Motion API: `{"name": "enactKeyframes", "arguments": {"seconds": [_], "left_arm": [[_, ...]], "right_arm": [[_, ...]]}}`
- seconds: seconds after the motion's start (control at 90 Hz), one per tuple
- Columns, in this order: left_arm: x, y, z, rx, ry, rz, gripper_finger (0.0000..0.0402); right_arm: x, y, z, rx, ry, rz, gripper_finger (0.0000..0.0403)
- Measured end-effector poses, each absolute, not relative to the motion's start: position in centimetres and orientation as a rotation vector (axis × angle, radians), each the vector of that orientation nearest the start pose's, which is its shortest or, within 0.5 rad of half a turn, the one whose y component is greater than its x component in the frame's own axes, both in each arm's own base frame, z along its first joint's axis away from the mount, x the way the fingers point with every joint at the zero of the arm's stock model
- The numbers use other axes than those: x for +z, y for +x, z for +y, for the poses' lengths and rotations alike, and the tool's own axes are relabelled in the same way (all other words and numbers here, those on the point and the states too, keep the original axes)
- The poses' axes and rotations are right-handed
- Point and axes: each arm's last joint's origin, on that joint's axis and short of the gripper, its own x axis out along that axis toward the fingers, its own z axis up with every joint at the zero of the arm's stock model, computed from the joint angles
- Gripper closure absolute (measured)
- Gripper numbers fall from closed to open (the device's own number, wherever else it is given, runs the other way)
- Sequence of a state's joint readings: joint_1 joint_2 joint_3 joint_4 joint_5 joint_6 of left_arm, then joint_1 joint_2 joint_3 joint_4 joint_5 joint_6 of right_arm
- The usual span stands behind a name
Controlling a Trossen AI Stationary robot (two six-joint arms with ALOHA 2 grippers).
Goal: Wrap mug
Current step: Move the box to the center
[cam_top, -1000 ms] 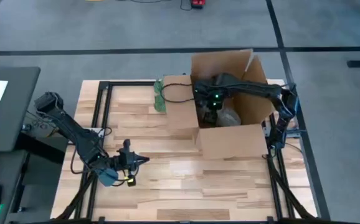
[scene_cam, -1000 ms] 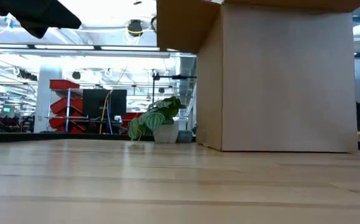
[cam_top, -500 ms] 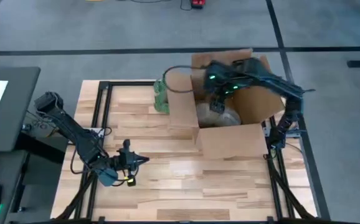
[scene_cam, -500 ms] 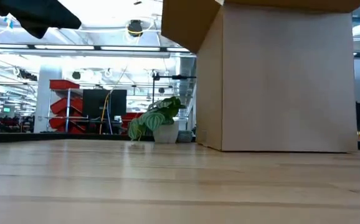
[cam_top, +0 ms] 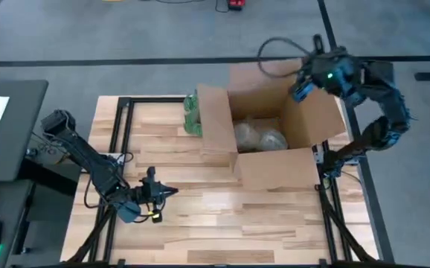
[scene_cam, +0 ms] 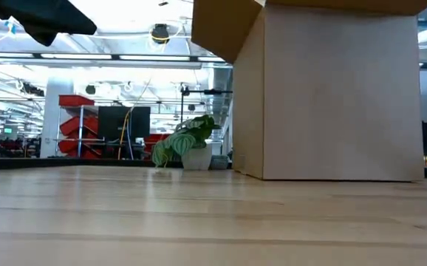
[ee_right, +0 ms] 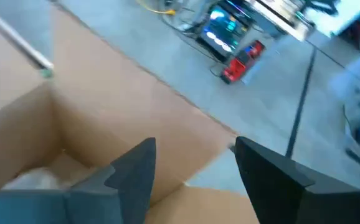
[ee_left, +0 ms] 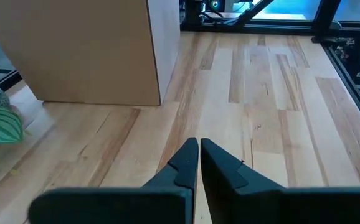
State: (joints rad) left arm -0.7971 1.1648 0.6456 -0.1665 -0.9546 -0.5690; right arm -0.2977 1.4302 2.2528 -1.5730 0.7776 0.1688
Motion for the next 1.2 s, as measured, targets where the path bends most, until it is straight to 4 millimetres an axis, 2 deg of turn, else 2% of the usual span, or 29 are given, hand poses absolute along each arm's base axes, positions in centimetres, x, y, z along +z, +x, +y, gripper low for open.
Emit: {"name": "enactKeyframes", "arguments": {"seconds": [0.267,0.556,0.656,0.756,0.867,0.956,1.111,1.2], "left_arm": [[22.3,17.3,-14.3,0.266,-0.032,0.375,0.0402],[22.3,17.3,-14.3,0.266,-0.033,0.374,0.0402],[22.3,17.3,-14.3,0.268,-0.043,0.373,0.0402],[22.3,17.3,-14.3,0.269,-0.048,0.373,0.0402],[22.3,17.3,-14.3,0.269,-0.050,0.372,0.0402],[22.6,17.5,-14.5,0.261,-0.038,0.351,0.0402],[23.9,18.1,-15.0,0.226,0.019,0.257,0.0402],[25.0,18.6,-15.0,0.210,0.094,0.188,0.0402]], "right_arm": [[52.6,12.7,-11.0,-1.349,0.078,0.677,0.0281],[51.1,12.0,-16.2,-1.373,0.287,0.753,0.0389],[50.8,12.0,-16.9,-1.405,0.296,0.767,0.0399],[50.8,12.2,-16.8,-1.391,0.309,0.757,0.0401],[50.4,12.7,-16.6,-1.216,0.423,0.731,0.0402],[49.8,13.2,-16.0,-1.126,0.437,0.765,0.0403],[48.8,13.8,-13.0,-0.921,0.449,0.800,0.0403],[48.6,14.0,-10.2,-0.760,0.454,0.799,0.0403]]}}
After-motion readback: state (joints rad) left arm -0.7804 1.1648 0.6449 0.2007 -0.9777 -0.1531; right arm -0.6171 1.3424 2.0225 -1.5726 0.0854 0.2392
